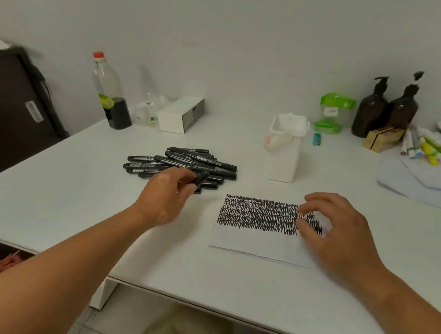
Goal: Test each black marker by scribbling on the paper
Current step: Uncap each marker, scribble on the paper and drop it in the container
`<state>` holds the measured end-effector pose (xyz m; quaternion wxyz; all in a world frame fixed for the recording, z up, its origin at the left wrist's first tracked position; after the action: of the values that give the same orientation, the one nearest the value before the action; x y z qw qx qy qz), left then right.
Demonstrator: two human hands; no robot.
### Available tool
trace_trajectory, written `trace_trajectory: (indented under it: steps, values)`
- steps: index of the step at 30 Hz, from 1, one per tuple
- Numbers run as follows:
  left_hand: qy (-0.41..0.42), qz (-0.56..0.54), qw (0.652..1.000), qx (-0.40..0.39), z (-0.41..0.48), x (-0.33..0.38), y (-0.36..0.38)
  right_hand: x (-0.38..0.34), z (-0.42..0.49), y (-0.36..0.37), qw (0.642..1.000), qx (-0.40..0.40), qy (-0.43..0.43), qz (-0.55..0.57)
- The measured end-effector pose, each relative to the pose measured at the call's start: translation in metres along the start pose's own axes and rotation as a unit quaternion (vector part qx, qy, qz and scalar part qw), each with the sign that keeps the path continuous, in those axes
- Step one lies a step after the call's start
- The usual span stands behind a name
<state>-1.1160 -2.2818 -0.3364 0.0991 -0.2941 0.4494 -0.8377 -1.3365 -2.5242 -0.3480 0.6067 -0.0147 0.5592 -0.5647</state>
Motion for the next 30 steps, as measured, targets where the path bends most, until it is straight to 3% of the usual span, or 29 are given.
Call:
trace_trajectory:
  steps: [2, 5, 8, 10, 12, 14, 16, 18, 19, 21, 22, 25, 30]
  values:
    - [-0.083, -0.238, 0.968, 0.014, 0.006, 0.012, 0.008, -0.013, 0.005, -0.002, 0.999, -0.007, -0.017, 0.026]
    - [-0.13, -0.55, 0.825, 0.003, 0.014, 0.042, 0.033, -0.03, 0.011, 0.011, 0.992, -0.093, 0.016, 0.083]
    - [-0.121, -0.659, 0.742, -0.024, 0.025, 0.063, 0.054, -0.038, 0.017, 0.033, 0.971, -0.194, 0.065, 0.121]
    - [-0.12, -0.698, 0.705, -0.032, 0.034, 0.068, 0.066, -0.035, 0.019, 0.046, 0.943, -0.272, 0.111, 0.156]
    - [-0.121, -0.722, 0.681, -0.037, 0.042, 0.068, 0.075, -0.027, 0.025, 0.049, 0.931, -0.292, 0.136, 0.171]
    - [-0.113, -0.717, 0.686, -0.047, 0.051, 0.066, 0.082, -0.018, 0.035, 0.042, 0.937, -0.262, 0.143, 0.179]
    - [-0.099, -0.686, 0.719, -0.058, 0.06, 0.062, 0.088, -0.006, 0.047, 0.034, 0.944, -0.226, 0.155, 0.183]
    - [-0.067, -0.61, 0.786, -0.075, 0.067, 0.061, 0.09, 0.005, 0.057, 0.026, 0.948, -0.195, 0.166, 0.191]
    - [-0.035, -0.539, 0.837, -0.085, 0.071, 0.061, 0.09, 0.009, 0.062, 0.023, 0.947, -0.181, 0.172, 0.201]
    - [0.06, -0.34, 0.933, -0.104, 0.079, 0.067, 0.09, 0.017, 0.07, 0.019, 0.945, -0.16, 0.18, 0.22]
    - [0.112, -0.257, 0.954, -0.109, 0.082, 0.074, 0.091, 0.019, 0.072, 0.019, 0.945, -0.152, 0.181, 0.227]
    - [0.208, -0.15, 0.96, -0.11, 0.084, 0.095, 0.1, 0.028, 0.076, 0.025, 0.934, -0.138, 0.187, 0.272]
    - [0.245, -0.132, 0.953, -0.122, 0.078, 0.106, 0.117, 0.035, 0.07, 0.037, 0.896, -0.16, 0.205, 0.359]
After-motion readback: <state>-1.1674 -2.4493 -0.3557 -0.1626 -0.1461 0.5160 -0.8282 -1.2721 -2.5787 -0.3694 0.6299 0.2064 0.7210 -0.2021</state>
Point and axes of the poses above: each hand's wrist, its own z-axis towards the middle knuckle, its own y-axis out of the palm, x = y × z, the point moved 8 cm from there along z, towards the middle knuckle, and after that the axes turned 14 degrees about y, right-handed, at the moved point
